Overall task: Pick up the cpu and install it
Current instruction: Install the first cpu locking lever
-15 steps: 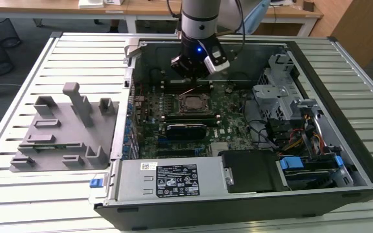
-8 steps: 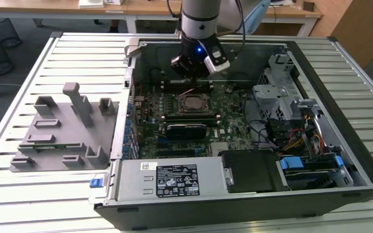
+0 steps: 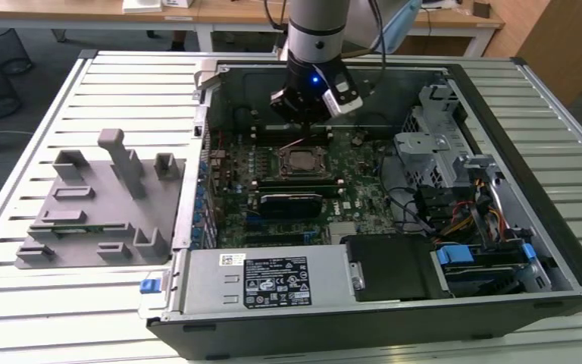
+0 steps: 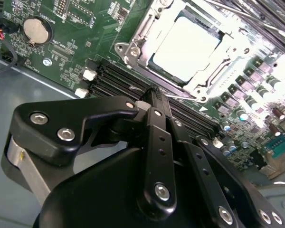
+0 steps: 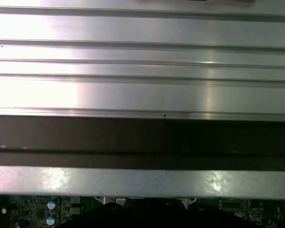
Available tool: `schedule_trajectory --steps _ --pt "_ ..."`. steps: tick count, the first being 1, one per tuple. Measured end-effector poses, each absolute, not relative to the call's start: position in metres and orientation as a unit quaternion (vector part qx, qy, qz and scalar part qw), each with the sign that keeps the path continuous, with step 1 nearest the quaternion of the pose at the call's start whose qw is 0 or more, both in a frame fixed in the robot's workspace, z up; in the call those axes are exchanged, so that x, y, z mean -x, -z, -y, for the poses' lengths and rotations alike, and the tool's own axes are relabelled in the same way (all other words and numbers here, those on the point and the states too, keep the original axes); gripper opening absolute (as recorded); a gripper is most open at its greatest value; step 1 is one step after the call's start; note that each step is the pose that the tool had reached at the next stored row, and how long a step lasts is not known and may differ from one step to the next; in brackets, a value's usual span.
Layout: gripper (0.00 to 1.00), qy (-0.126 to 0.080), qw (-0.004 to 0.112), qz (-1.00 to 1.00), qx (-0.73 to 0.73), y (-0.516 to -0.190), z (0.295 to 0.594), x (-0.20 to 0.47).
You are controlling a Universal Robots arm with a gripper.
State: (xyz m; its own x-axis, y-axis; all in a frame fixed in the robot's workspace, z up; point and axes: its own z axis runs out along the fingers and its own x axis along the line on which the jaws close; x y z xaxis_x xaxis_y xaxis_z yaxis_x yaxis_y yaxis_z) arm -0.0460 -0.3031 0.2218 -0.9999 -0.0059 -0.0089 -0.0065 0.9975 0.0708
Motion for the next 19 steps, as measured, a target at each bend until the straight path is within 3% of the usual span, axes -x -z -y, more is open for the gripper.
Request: schedule_trajectory --steps 19 --pt "0.11 -0.035 0.003 -0.999 0.003 -0.201 0.302 0.036"
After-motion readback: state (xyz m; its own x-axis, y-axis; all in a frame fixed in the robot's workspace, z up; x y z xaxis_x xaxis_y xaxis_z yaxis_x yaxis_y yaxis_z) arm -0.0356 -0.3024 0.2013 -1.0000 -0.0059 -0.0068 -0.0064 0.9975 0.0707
